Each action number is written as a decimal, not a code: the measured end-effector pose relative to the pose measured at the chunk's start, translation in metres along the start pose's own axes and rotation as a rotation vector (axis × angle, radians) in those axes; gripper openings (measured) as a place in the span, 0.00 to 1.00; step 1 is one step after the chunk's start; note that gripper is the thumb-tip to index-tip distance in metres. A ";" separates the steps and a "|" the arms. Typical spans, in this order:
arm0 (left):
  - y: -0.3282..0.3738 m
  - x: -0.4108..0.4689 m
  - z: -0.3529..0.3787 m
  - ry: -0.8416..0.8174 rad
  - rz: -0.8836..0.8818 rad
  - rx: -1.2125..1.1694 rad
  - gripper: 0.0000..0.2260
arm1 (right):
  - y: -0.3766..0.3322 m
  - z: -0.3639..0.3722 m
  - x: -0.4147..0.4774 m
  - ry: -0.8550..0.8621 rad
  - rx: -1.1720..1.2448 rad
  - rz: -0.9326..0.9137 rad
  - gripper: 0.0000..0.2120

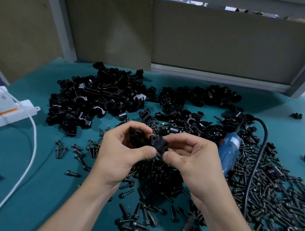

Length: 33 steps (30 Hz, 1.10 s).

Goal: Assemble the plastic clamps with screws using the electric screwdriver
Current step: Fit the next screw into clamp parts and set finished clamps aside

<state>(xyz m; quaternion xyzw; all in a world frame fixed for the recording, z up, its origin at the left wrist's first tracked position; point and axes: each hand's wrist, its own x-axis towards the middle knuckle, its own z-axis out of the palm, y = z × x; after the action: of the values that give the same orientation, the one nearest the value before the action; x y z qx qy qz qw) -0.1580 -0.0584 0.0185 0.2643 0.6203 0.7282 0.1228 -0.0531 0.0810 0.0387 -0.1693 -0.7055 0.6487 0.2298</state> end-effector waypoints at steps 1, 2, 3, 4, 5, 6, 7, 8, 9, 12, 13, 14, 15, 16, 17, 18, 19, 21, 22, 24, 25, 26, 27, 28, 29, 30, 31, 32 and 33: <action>0.001 0.000 0.000 -0.021 -0.009 -0.016 0.17 | 0.001 -0.001 0.000 0.007 0.001 0.000 0.18; 0.002 -0.001 0.000 -0.036 -0.012 -0.028 0.16 | 0.002 -0.002 0.000 0.008 -0.001 -0.001 0.18; 0.002 -0.001 0.001 -0.041 -0.014 -0.033 0.16 | 0.001 -0.002 0.000 0.007 -0.008 -0.002 0.17; 0.003 -0.001 0.002 -0.037 -0.016 -0.031 0.15 | 0.001 -0.002 0.000 0.005 -0.021 -0.007 0.17; 0.003 -0.001 0.002 -0.027 -0.018 -0.025 0.15 | 0.000 -0.002 0.000 0.000 -0.040 -0.014 0.16; 0.004 -0.001 0.002 -0.018 -0.021 -0.015 0.14 | 0.000 -0.001 -0.001 -0.005 -0.065 -0.023 0.15; 0.004 -0.001 0.002 -0.013 -0.026 -0.006 0.14 | -0.002 0.000 -0.001 -0.009 -0.095 -0.031 0.15; 0.005 -0.002 0.002 -0.013 -0.033 0.002 0.14 | -0.003 0.001 -0.002 -0.014 -0.120 -0.040 0.15; 0.005 -0.002 0.002 -0.015 -0.037 0.004 0.14 | -0.004 0.001 -0.003 -0.019 -0.133 -0.046 0.16; 0.006 -0.001 0.001 -0.027 -0.028 0.004 0.14 | -0.006 0.000 -0.004 -0.017 -0.151 -0.054 0.17; 0.006 -0.001 0.001 -0.014 -0.034 0.011 0.14 | -0.007 -0.001 -0.003 -0.003 -0.184 -0.049 0.17; 0.006 -0.001 0.001 0.014 -0.053 0.016 0.14 | -0.007 -0.004 -0.001 0.010 -0.228 -0.030 0.17; 0.006 0.000 0.001 0.051 -0.080 0.015 0.12 | -0.007 -0.007 0.001 0.016 -0.272 -0.001 0.18; 0.005 0.001 0.000 0.086 -0.107 0.007 0.11 | -0.008 -0.009 0.004 0.013 -0.303 0.028 0.18; 0.005 0.001 0.000 0.118 -0.129 -0.006 0.10 | -0.008 -0.011 0.006 0.005 -0.323 0.051 0.19; 0.005 0.002 -0.001 0.146 -0.148 -0.017 0.10 | -0.009 -0.012 0.007 -0.004 -0.350 0.067 0.19; 0.006 0.003 -0.002 0.169 -0.165 -0.024 0.11 | -0.012 -0.011 0.007 -0.005 -0.383 0.083 0.18; 0.006 0.004 -0.003 0.202 -0.187 -0.039 0.13 | -0.017 -0.012 0.009 -0.032 -0.462 0.077 0.18; 0.006 0.004 -0.004 0.213 -0.195 -0.050 0.14 | -0.020 -0.013 0.012 -0.037 -0.462 0.064 0.18; 0.006 0.005 -0.005 0.231 -0.213 -0.060 0.14 | -0.025 -0.017 0.026 0.080 -0.278 0.038 0.15; 0.006 0.005 -0.005 0.235 -0.221 -0.063 0.14 | -0.025 -0.022 0.039 0.177 -0.124 0.059 0.15; 0.006 0.004 -0.005 0.236 -0.226 -0.069 0.13 | -0.024 -0.028 0.052 0.267 -0.014 0.108 0.18; 0.007 0.004 -0.004 0.235 -0.231 -0.073 0.13 | -0.021 -0.034 0.065 0.339 -0.021 0.164 0.23; 0.008 0.003 -0.004 0.231 -0.234 -0.074 0.14 | -0.020 -0.040 0.077 0.379 -0.150 0.204 0.24; 0.008 0.003 -0.003 0.229 -0.238 -0.072 0.14 | -0.018 -0.045 0.088 0.382 -0.348 0.217 0.24; 0.009 0.003 -0.003 0.228 -0.241 -0.071 0.14 | -0.016 -0.050 0.097 0.328 -0.577 0.224 0.23; 0.009 0.002 -0.002 0.227 -0.245 -0.072 0.14 | -0.014 -0.052 0.106 0.205 -0.817 0.254 0.25; 0.009 0.002 -0.002 0.226 -0.246 -0.075 0.15 | -0.014 -0.052 0.115 0.041 -1.031 0.305 0.29; 0.009 0.002 -0.002 0.223 -0.247 -0.079 0.15 | -0.014 -0.051 0.122 -0.122 -1.209 0.351 0.33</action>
<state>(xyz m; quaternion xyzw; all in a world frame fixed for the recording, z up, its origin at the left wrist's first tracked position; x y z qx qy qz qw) -0.1591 -0.0607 0.0279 0.0986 0.6286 0.7563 0.1521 -0.1269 0.1880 0.0678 -0.3452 -0.9209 0.1720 -0.0571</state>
